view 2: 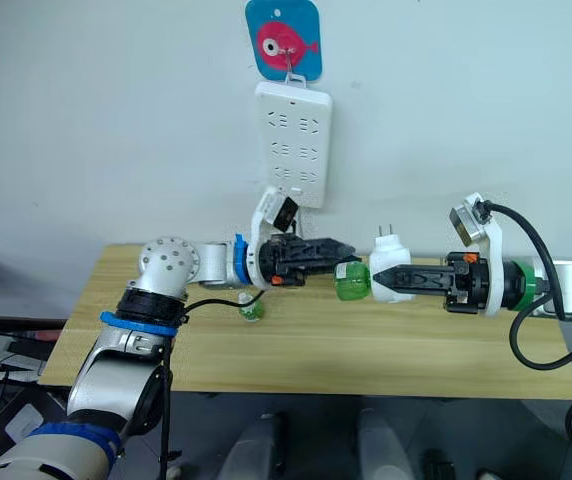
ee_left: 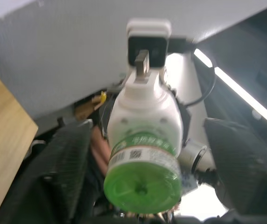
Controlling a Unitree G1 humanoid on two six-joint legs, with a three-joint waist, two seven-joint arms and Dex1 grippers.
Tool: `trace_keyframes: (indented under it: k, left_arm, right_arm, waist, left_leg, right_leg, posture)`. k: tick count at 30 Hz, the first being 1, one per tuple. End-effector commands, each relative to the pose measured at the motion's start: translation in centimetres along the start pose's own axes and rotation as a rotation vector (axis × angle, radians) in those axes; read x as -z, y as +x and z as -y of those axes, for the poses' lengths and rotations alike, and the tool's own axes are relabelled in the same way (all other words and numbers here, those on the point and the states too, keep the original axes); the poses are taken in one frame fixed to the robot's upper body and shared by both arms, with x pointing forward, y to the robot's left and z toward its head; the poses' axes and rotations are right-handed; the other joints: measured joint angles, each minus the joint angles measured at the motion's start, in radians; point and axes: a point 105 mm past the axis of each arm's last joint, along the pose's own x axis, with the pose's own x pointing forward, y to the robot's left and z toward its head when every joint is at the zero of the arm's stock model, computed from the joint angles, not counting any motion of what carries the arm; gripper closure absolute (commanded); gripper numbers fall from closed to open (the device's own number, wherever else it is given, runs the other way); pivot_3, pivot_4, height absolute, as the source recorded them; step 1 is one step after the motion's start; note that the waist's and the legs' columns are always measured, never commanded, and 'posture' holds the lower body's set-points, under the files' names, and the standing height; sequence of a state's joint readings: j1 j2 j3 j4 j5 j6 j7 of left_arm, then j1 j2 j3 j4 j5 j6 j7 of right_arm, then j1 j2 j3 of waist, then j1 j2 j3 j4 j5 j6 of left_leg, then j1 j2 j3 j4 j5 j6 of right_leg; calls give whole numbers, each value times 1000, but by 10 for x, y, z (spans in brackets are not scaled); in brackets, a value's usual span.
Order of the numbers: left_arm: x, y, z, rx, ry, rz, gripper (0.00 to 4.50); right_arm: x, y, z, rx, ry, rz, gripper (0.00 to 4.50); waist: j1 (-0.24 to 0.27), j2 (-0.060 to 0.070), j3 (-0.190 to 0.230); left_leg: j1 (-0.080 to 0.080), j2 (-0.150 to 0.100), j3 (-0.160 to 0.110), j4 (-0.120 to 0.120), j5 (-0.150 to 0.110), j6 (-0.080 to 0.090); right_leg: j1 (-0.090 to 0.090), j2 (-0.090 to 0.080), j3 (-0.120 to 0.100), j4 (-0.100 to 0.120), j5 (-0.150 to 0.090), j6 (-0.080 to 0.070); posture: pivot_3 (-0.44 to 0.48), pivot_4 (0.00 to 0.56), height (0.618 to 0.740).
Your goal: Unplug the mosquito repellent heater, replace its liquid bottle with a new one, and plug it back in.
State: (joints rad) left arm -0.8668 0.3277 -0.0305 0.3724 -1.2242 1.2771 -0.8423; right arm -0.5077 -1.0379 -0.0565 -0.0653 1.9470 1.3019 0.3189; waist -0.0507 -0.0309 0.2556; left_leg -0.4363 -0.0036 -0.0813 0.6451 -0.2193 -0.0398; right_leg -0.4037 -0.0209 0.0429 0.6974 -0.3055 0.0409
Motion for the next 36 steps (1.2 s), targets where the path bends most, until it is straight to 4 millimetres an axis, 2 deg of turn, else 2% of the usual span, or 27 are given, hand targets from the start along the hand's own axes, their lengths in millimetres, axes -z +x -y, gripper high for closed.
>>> trace_keyframes:
  k: [1, 3, 7, 11, 14, 16, 22, 34, 36]
  left_arm:
    - [-18, -9, 3, -43, 95, 52, 19]
    - [-23, -15, 4, -79, 221, 47, 19]
    - [-18, -19, 23, -117, 829, -101, 19]
    - [-17, -30, 17, -169, 1478, -181, 19]
    - [-3, -33, 17, -96, 1833, -224, 19]
    - [6, -33, 15, -52, 1974, -207, 19]
    - [11, -17, 11, -15, 2197, -122, 19]
    - [18, 11, 5, 38, 2287, -61, 19]
    - [18, 12, 5, 39, 2292, -59, 412]
  right_arm:
    - [-7, -5, -8, -21, -26, 37, 1383]
    - [-9, -6, -6, -14, -19, 54, 1383]
    - [-16, -12, -1, 2, 2, 98, 1383]
    - [-21, -13, 2, 1, 13, 122, 1383]
    - [-24, -14, 3, 3, 18, 134, 1383]
    - [-26, -12, 4, 0, 20, 141, 1383]
    - [-24, -5, 0, -26, 8, 121, 1383]
    - [-18, 6, -5, -71, -6, 101, 1383]
    - [-18, 6, -6, -73, -6, 101, 1383]
  waist:
    - [1, 0, 0]
    - [-1, 0, 0]
    - [1, 0, 0]
    - [21, 0, 0]
    - [25, 0, 0]
    - [27, 0, 0]
    - [28, 0, 0]
    - [22, 0, 0]
    - [22, 0, 0]
  left_leg:
    - [0, 0, 0, 0, 0, 0]
    - [0, 0, 1, 0, 0, 0]
    - [0, 0, 2, -1, 0, 0]
    - [0, 0, 2, -1, 0, 0]
    - [0, -1, 3, -1, 0, 0]
    - [-1, -1, 3, -1, 0, 0]
    - [-1, -2, 2, 0, 0, 0]
    - [-1, -2, 1, 0, 0, 0]
    - [-1, -2, 1, 0, 0, 0]
  right_leg:
    - [0, 0, 0, 0, 0, 0]
    - [0, -1, 1, 0, 0, 0]
    - [-1, -1, 1, -1, 0, 0]
    - [0, -1, 1, -1, 0, 0]
    - [0, -2, 2, -3, 0, 0]
    - [0, -3, 2, -3, 0, -1]
    - [0, -3, 1, -2, 1, 0]
    - [0, -3, 0, 0, 1, 0]
    - [0, -3, 0, -1, 1, 0]
  posture:
    - [-16, 253, 740]
    - [-16, 253, 740]
    - [-9, 256, 740]
    - [7, 252, 740]
    - [17, 249, 740]
    - [18, 246, 740]
    - [18, 246, 740]
    - [13, 237, 740]
    - [13, 237, 740]
